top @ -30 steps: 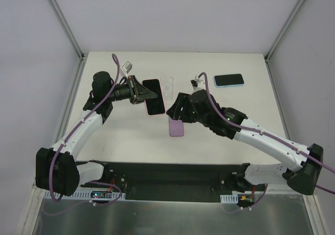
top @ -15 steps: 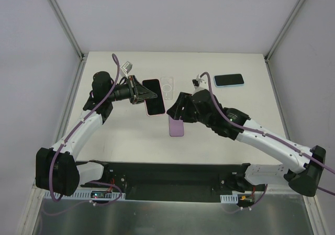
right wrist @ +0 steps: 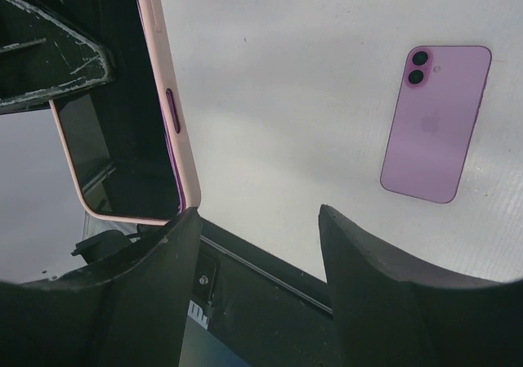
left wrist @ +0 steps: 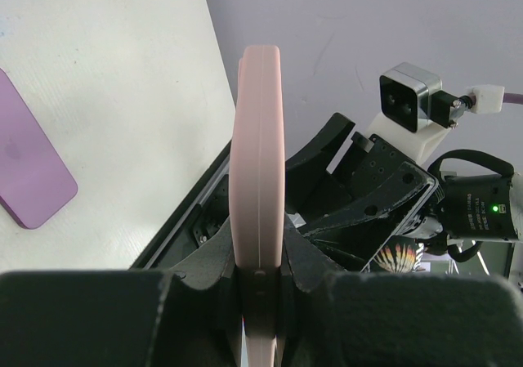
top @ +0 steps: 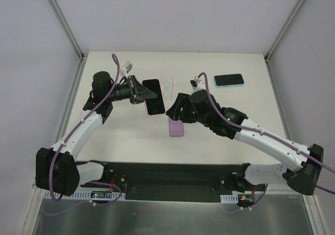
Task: Take the phone out of the phone case
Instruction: Remove the phone case from the phone.
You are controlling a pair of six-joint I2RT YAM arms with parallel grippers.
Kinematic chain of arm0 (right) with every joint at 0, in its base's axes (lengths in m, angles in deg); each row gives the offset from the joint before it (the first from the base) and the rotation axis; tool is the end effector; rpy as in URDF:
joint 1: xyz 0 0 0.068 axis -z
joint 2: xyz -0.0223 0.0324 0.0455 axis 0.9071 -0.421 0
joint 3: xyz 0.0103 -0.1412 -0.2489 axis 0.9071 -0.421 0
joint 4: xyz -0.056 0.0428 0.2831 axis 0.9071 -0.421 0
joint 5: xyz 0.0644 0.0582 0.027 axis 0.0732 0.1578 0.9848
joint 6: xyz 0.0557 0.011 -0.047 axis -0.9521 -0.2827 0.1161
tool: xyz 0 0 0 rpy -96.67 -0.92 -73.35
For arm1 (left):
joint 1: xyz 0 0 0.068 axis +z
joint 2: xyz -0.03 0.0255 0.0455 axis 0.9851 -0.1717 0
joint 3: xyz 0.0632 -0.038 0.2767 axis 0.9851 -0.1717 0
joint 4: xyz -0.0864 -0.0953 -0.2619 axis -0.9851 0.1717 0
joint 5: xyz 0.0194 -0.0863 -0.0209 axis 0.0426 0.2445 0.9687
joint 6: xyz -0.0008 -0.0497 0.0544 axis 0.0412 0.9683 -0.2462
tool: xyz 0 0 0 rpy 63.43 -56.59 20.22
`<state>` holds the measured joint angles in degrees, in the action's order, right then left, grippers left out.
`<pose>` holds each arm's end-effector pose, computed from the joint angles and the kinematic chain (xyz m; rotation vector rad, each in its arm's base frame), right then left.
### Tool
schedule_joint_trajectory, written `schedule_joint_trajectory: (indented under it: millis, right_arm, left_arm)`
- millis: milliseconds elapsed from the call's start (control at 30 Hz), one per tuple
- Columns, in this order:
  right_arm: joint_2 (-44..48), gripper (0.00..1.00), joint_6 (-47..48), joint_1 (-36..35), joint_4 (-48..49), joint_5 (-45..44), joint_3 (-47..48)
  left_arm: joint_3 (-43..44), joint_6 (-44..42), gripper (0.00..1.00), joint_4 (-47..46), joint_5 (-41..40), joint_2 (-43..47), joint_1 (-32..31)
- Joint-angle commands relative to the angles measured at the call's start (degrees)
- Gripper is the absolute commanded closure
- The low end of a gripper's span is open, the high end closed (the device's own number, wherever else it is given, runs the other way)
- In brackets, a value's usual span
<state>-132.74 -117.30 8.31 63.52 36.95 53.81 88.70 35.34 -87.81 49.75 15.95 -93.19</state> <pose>0.1871 0.2640 0.3550 -0.2897 2.0809 0.7980 0.2870 -0.1197 0.3297 0.0745 1.9272 -1.7540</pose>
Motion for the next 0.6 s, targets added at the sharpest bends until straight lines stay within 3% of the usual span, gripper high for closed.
schedule_joint_trajectory:
  millis: [0,567]
  right_arm:
    - [1.4,0.38,0.5,0.1,2.5,-0.3,2.0]
    - [1.8,0.38,1.3,0.3,2.1,-0.9,2.7]
  left_arm:
    - [0.9,0.9,1.0,-5.2,2.0,1.2,-0.1]
    - [1.0,0.7,1.0,-5.2,2.1,1.1,-0.1]
